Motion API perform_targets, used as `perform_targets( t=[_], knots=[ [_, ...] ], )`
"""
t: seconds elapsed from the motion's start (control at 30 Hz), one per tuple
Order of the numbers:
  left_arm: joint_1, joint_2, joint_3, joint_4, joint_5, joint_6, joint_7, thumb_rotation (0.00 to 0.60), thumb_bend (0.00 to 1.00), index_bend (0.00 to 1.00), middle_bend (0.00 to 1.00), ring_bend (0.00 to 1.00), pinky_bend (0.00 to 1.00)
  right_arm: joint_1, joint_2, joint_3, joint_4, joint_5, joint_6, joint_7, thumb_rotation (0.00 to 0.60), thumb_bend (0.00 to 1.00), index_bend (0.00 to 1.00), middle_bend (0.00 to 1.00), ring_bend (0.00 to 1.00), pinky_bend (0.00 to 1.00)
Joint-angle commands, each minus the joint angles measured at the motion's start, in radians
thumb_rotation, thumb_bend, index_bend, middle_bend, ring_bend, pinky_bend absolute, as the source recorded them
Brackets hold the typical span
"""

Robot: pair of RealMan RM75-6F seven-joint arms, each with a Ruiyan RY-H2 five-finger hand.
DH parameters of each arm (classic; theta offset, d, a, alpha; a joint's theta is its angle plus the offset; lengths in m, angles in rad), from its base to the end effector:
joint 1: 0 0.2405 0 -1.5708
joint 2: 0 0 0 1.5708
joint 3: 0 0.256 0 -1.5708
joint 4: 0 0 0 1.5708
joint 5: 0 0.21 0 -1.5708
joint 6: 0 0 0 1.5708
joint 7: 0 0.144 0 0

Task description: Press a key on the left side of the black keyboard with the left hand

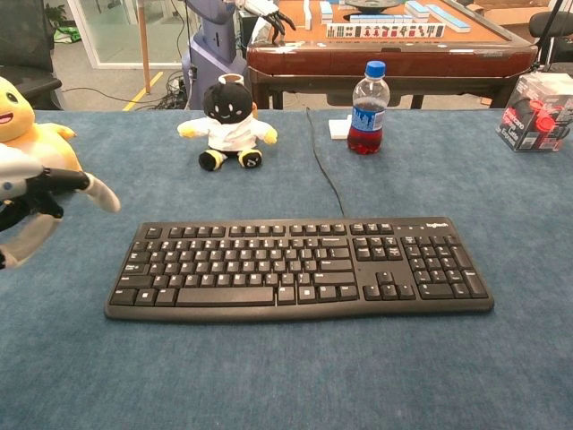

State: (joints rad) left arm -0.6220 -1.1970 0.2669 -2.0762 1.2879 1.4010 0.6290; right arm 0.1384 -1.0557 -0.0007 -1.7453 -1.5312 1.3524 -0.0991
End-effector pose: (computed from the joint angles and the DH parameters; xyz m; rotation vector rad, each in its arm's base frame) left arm -0.1668 0.2086 0.0704 -1.9542 -0.7687 -0.7665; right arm -0.2863 -0.1815 0.1410 1.5701 -0.9601 0.8252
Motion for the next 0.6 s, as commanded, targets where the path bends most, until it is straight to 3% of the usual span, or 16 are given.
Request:
perform_targets(
  t=[0.03, 0.07, 0.17, 0.43, 0.6],
  knots=[
    [0.155, 0.007, 0.072, 0.109, 0.208, 0.144, -0.132, 0.600, 0.53, 0.25, 0.55, 0.62, 0.94, 0.000, 0.000, 0.000, 0.001, 0.000, -0.001, 0.001, 0.600, 0.70, 0.51, 0.49, 0.53, 0.86],
    [0.178, 0.004, 0.077, 0.129, 0.234, 0.166, -0.145, 0.600, 0.45, 0.25, 0.52, 0.58, 0.92, 0.001, -0.001, 0.000, 0.001, -0.001, -0.001, 0.002, 0.600, 0.70, 0.51, 0.49, 0.53, 0.85],
    [0.250, -0.016, 0.079, 0.205, 0.309, 0.239, -0.165, 0.600, 0.33, 0.25, 0.43, 0.49, 0.86, 0.005, 0.000, -0.005, 0.006, -0.012, -0.008, 0.008, 0.600, 0.69, 0.51, 0.49, 0.53, 0.79],
    [0.394, -0.060, 0.064, 0.369, 0.421, 0.352, -0.217, 0.600, 0.31, 0.32, 0.37, 0.46, 0.82, 0.011, 0.019, -0.021, 0.001, -0.037, -0.022, 0.022, 0.600, 0.43, 0.51, 0.46, 0.40, 0.64],
    [0.434, -0.079, 0.027, 0.478, 0.390, 0.343, -0.323, 0.600, 0.31, 0.36, 0.37, 0.46, 0.81, 0.006, 0.020, -0.016, 0.002, -0.030, -0.009, 0.025, 0.600, 0.40, 0.51, 0.45, 0.38, 0.61]
  ],
)
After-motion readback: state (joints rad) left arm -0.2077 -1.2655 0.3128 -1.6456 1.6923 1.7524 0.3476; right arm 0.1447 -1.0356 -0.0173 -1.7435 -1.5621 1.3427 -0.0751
